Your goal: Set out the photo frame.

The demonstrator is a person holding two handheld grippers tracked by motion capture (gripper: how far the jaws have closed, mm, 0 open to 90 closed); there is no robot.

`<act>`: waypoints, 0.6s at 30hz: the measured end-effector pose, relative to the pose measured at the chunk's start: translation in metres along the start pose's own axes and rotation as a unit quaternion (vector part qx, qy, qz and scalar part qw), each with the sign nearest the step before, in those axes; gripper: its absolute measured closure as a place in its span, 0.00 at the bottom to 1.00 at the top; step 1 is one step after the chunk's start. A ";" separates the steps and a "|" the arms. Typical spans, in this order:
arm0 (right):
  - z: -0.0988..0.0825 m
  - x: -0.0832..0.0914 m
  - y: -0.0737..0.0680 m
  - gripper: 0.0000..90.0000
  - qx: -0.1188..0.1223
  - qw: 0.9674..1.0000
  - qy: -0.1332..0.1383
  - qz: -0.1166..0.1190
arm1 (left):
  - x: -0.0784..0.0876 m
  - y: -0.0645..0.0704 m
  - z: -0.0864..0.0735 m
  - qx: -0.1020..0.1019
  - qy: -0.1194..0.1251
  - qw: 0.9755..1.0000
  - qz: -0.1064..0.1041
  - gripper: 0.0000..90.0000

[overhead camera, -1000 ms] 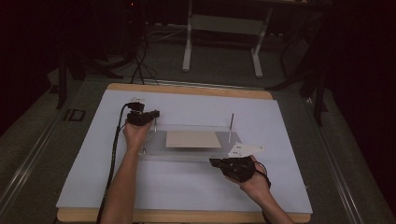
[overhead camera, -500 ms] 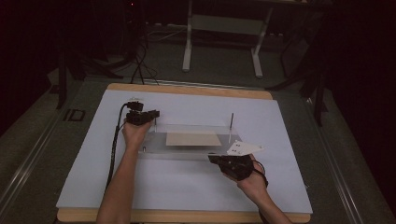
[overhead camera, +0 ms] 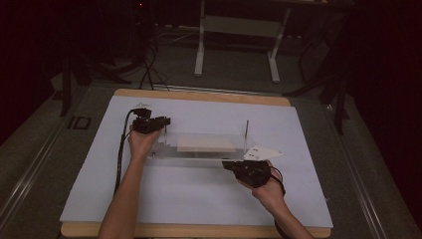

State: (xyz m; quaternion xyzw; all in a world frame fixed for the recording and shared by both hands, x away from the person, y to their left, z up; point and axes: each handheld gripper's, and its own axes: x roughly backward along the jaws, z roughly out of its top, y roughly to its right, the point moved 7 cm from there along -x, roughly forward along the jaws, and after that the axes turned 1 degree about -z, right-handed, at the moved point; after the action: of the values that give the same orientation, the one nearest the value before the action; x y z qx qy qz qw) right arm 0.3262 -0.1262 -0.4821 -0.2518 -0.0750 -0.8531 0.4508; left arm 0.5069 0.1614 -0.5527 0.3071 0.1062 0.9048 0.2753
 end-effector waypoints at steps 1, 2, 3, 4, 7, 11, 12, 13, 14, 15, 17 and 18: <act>0.001 0.000 0.001 1.00 0.000 1.000 0.001 0.000 | 0.002 0.001 0.001 -0.003 0.003 1.000 0.000 0.68; 0.002 0.000 0.001 1.00 -0.002 1.000 0.003 0.001 | 0.005 0.002 0.003 -0.004 0.006 1.000 -0.001 0.68; 0.003 0.000 0.001 1.00 -0.003 1.000 0.004 0.001 | 0.008 0.002 0.004 -0.005 0.010 1.000 -0.002 0.67; 0.004 0.000 0.002 1.00 -0.003 1.000 0.005 0.000 | 0.010 0.002 0.005 -0.005 0.014 1.000 -0.003 0.66; 0.007 0.000 0.003 1.00 -0.005 1.000 0.008 -0.001 | 0.018 0.002 0.007 -0.009 0.024 1.000 -0.004 0.65; 0.011 0.001 0.005 1.00 -0.009 1.000 0.011 0.000 | 0.028 0.000 0.006 -0.013 0.027 1.000 -0.005 0.65; 0.013 0.001 0.006 1.00 -0.012 1.000 0.012 0.002 | 0.030 -0.001 0.005 -0.016 0.027 1.000 -0.005 0.65; 0.014 0.001 0.007 1.00 -0.014 1.000 0.014 0.003 | 0.032 -0.001 0.005 -0.016 0.027 0.999 -0.005 0.65; 0.015 0.001 0.007 1.00 -0.015 1.000 0.014 0.003 | 0.034 -0.001 0.004 -0.013 0.028 0.999 -0.011 0.65; 0.016 0.001 0.008 1.00 -0.015 1.000 0.015 0.004 | 0.036 -0.001 0.004 -0.013 0.028 0.999 -0.013 0.65; 0.017 0.001 0.008 1.00 -0.018 1.000 0.016 0.004 | 0.040 0.000 0.003 -0.018 0.030 0.999 -0.015 0.65; 0.018 0.001 0.009 1.00 -0.018 1.000 0.016 0.004 | 0.042 0.001 0.003 -0.022 0.030 0.999 -0.017 0.65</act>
State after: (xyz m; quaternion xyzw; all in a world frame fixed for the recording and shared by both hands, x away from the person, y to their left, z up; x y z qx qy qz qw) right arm 0.3395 -0.1255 -0.4672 -0.2464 -0.0512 -0.8563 0.4511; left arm 0.4803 0.1843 -0.5294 0.2719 0.0996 0.9110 0.2937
